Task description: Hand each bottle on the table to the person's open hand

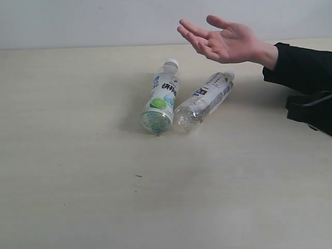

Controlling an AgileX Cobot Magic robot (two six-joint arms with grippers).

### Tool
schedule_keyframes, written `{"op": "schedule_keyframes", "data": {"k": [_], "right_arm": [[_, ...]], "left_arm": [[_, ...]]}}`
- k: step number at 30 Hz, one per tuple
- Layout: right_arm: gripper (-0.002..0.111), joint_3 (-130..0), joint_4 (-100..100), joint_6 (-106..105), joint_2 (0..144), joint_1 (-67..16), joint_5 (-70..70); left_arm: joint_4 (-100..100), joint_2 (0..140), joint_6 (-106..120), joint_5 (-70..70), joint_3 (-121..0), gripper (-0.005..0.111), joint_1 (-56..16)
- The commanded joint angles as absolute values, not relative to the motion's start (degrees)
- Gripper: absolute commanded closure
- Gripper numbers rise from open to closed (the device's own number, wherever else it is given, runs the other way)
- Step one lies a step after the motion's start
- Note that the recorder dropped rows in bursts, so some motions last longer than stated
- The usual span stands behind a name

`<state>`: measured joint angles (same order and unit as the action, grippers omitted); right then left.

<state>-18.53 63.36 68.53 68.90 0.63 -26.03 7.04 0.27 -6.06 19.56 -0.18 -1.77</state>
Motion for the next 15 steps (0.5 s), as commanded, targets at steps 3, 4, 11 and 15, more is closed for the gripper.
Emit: {"op": "schedule_keyframes", "data": {"k": [3,4,11,15], "right_arm": [[0.108,-25.2,79.3,81.4,76.4,0.6,-33.8],[0.108,-26.3,80.6,83.1,77.1,0.2,-34.0],[0.108,-33.7,82.8,88.1,79.8,-11.2,-28.2],[0.108,-40.1,93.9,100.9,82.2,-16.4,-22.9]], "left_arm": [[7.2,0.0,-6.2,19.1,0.0,0.104,-1.8],[7.2,0.0,-6.2,19.1,0.0,0.104,-1.8],[7.2,0.0,-6.2,19.1,0.0,0.104,-1.8],[7.2,0.0,-6.2,19.1,0.0,0.104,-1.8]]}}
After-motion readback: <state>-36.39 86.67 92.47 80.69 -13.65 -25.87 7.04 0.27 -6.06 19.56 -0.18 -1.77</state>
